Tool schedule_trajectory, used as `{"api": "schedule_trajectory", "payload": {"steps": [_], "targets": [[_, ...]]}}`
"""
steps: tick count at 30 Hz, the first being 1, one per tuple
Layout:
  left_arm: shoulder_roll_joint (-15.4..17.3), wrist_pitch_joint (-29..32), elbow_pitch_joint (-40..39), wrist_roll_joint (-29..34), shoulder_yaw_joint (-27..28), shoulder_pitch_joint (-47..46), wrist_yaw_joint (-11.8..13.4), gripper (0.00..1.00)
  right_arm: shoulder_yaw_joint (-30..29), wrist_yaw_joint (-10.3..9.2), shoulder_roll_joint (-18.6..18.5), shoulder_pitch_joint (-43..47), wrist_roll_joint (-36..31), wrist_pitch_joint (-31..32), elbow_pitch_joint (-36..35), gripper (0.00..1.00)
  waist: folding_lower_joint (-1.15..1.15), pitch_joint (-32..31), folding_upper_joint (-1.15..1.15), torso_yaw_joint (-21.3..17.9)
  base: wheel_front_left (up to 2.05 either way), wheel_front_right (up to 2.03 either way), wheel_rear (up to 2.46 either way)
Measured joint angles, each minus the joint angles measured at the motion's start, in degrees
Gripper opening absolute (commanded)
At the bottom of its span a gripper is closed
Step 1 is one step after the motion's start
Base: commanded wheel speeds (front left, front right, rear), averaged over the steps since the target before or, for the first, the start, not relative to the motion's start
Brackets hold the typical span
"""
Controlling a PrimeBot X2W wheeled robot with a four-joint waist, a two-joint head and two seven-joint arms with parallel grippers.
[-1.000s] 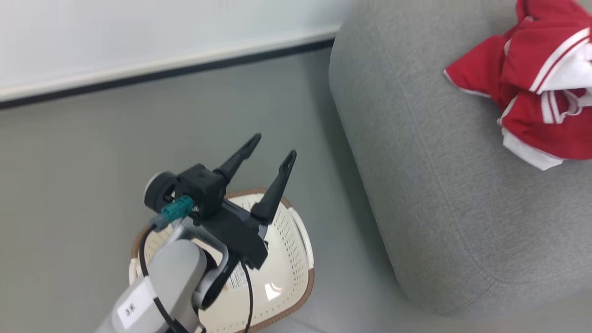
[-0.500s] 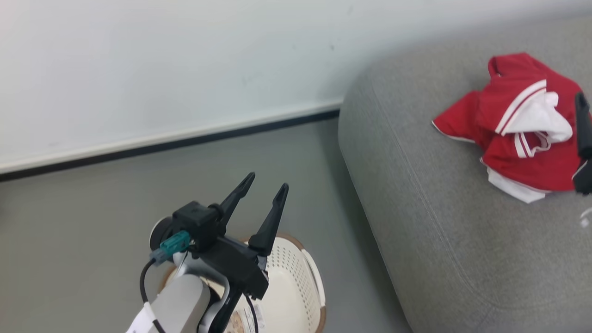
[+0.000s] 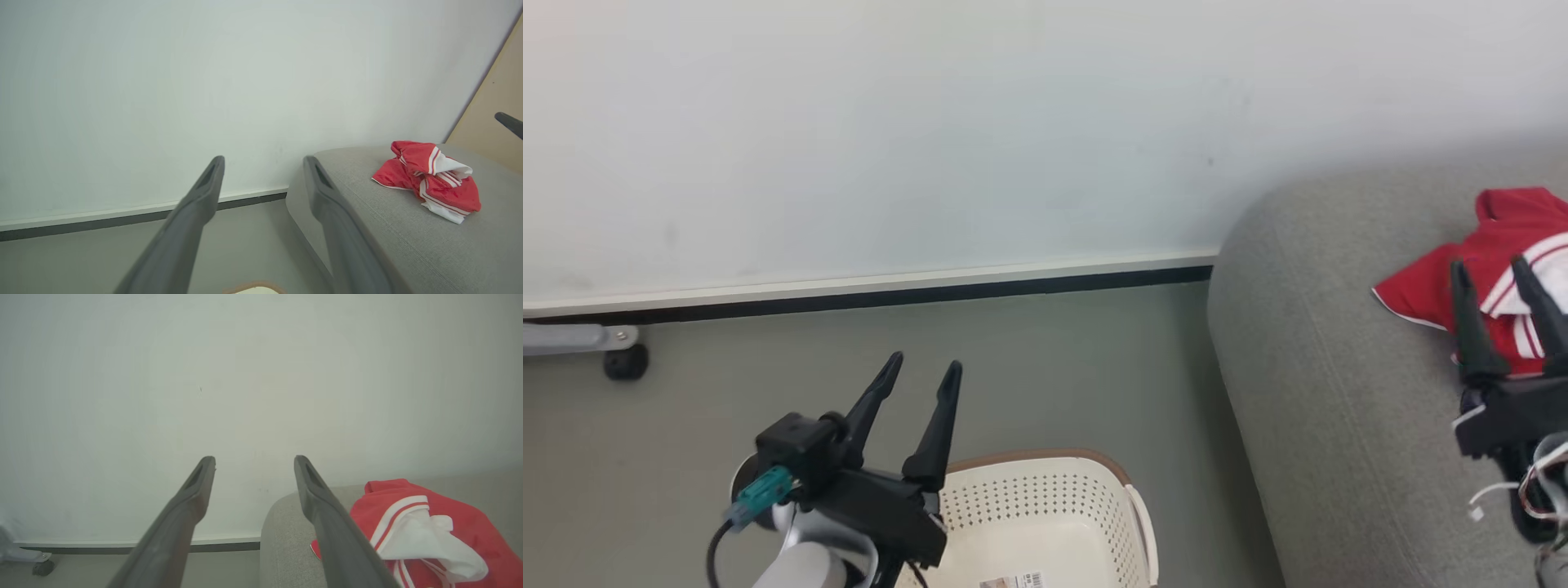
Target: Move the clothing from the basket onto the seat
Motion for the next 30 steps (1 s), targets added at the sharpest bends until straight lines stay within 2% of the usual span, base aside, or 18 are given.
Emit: {"api": "schedule_trajectory", "payload": {"steps": [12,18,25,30], "targets": [[2.4,-1.0,-2.7,-1.0,4.2,5.5,2.7,1.0,0.0,-4.11,4.5,12.1,-1.0,-1.0,-9.6,1.0,0.01,-0.9,0.0,5.3,0.0,0.0,0.0],[2.7,-1.3,-2.8,-1.3,7.2,9.7,4.0,1.0,1.5,-5.7,5.9,15.1,-3.7,-1.0,-11.9,1.0,0.01,-0.6,0.01,5.7,0.0,0.0,0.0],[2.8,-1.6,-4.1,-0.4,8.8,12.4,4.5,1.0,0.3,-8.1,6.9,19.8,-4.8,-1.1,-13.9,1.0,0.01,-0.4,0.0,5.9,0.0,0.0,0.0],[2.9,-1.6,-4.1,0.7,10.2,12.6,4.9,1.0,-0.1,-8.59,7.6,20.1,-5.9,-1.2,-15.6,1.0,0.01,-0.4,0.01,5.5,0.0,0.0,0.0]]}}
